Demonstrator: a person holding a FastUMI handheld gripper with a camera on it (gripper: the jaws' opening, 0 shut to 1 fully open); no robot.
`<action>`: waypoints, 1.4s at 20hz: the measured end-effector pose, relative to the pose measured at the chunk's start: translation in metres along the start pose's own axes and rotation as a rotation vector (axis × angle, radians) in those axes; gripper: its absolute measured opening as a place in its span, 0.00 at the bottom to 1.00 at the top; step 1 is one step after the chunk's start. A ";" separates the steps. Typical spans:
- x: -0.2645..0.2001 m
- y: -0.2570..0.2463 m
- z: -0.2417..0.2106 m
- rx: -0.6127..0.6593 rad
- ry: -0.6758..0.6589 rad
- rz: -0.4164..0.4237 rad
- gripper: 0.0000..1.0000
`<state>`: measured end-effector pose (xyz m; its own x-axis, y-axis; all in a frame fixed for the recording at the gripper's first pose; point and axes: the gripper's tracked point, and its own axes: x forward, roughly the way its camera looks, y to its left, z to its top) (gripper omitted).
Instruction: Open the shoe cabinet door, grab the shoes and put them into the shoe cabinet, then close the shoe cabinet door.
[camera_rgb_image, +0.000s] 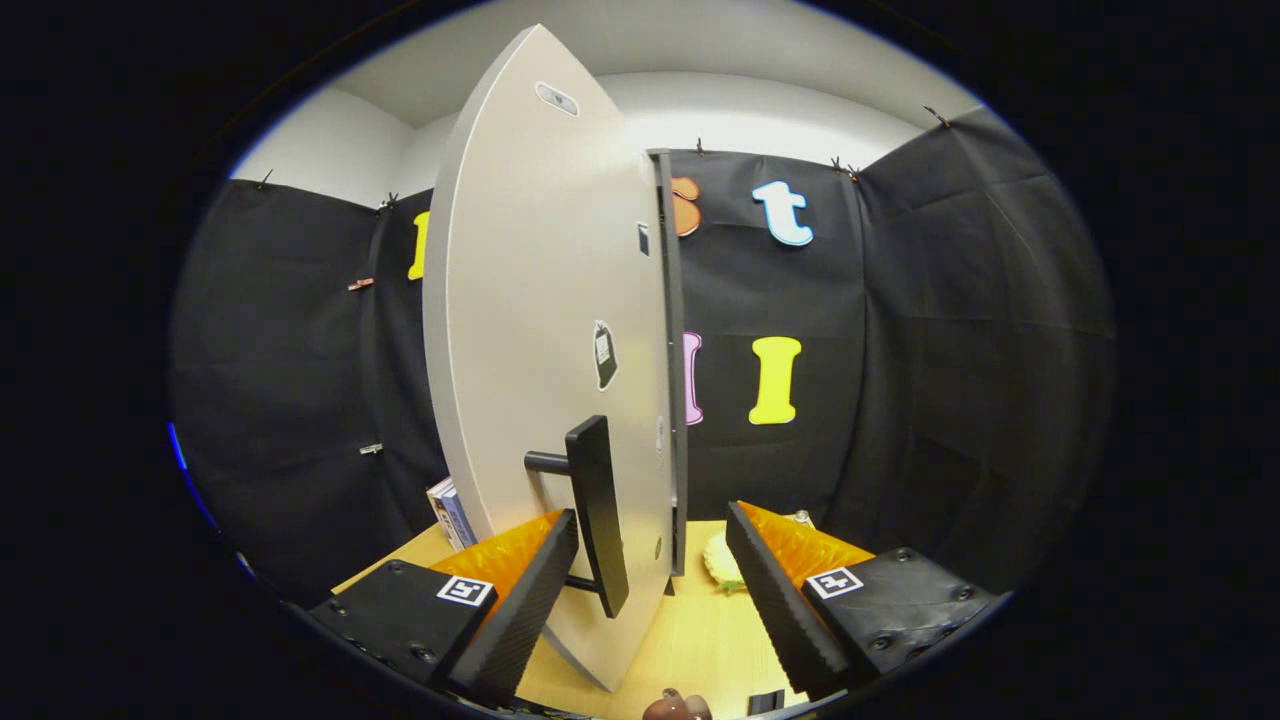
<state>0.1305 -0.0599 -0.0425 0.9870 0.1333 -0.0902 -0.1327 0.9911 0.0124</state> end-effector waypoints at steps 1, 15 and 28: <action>0.003 0.012 0.001 -0.004 -0.005 0.001 0.98; 0.077 0.153 -0.022 0.015 0.009 0.006 0.98; 0.092 0.224 -0.010 -0.020 -0.035 0.038 0.98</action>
<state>0.1903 0.1742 -0.0584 0.9837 0.1709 -0.0554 -0.1714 0.9852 -0.0046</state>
